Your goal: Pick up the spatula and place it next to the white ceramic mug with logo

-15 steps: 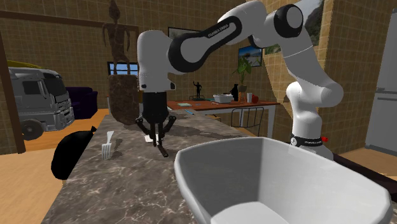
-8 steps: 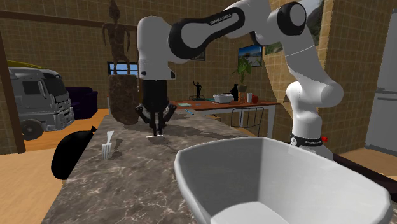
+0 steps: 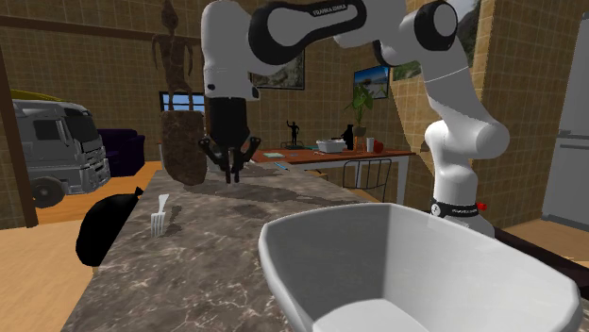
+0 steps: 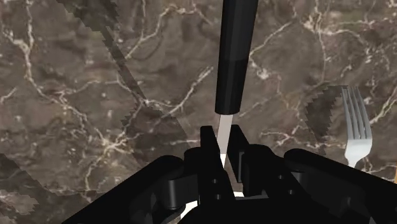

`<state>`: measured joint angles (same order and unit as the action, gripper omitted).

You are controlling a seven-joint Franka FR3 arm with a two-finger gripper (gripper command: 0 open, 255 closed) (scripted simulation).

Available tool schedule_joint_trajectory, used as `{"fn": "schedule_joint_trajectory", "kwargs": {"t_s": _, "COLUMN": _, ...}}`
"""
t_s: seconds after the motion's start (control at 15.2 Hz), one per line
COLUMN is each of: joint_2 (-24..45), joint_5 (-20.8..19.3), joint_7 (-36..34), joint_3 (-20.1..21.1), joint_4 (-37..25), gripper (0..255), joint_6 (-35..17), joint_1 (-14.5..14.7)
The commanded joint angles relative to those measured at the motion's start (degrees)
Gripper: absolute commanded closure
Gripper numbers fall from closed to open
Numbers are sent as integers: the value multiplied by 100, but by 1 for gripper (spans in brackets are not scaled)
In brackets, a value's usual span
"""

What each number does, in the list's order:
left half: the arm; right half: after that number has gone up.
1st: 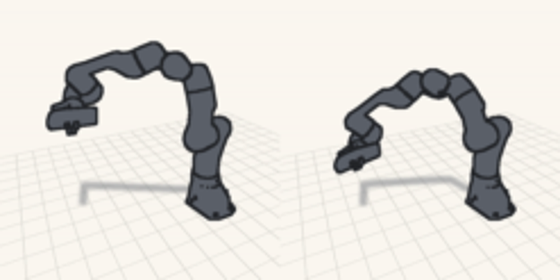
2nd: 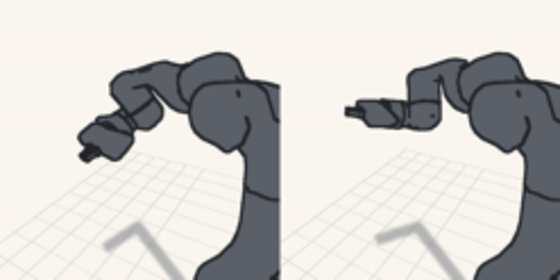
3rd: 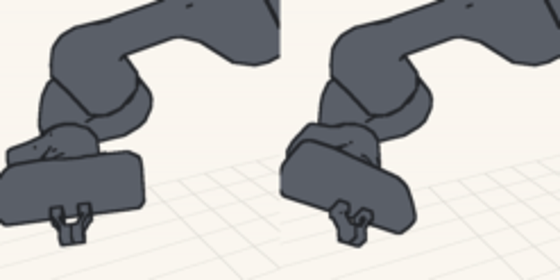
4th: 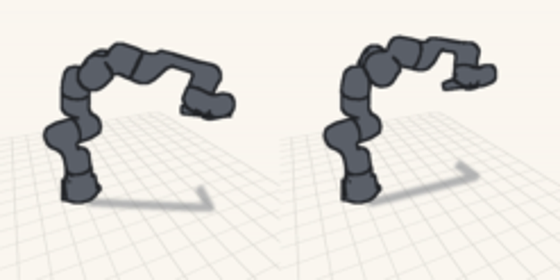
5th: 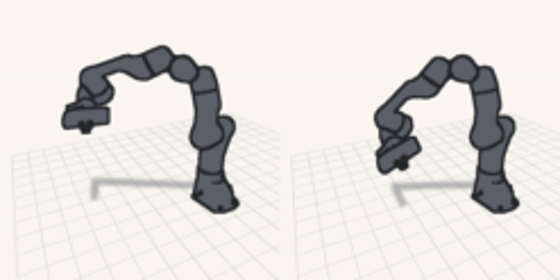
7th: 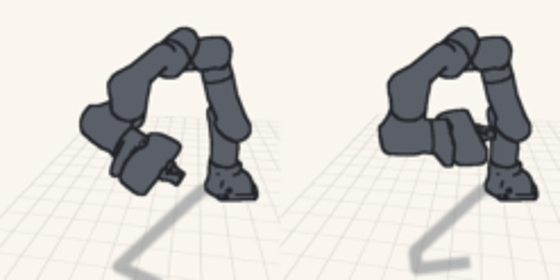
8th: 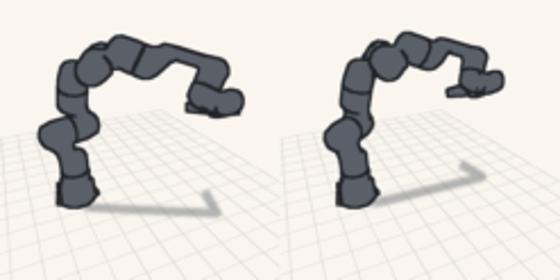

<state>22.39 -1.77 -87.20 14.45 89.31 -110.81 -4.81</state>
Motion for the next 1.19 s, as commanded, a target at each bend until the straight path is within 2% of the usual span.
{"fn": "schedule_joint_trajectory", "kwargs": {"t_s": 0.0, "joint_2": -35, "joint_5": 9, "joint_7": 0, "joint_3": 5, "joint_4": -124, "gripper": 255, "joint_6": 159, "joint_1": 0}}
{"fn": "schedule_joint_trajectory", "kwargs": {"t_s": 0.66, "joint_2": -108, "joint_5": 26, "joint_7": -16, "joint_3": 21, "joint_4": -762, "gripper": 255, "joint_6": 868, "joint_1": 17}}
{"fn": "schedule_joint_trajectory", "kwargs": {"t_s": 1.12, "joint_2": -513, "joint_5": 193, "joint_7": 863, "joint_3": -230, "joint_4": -216, "gripper": 255, "joint_6": 755, "joint_1": -619}}
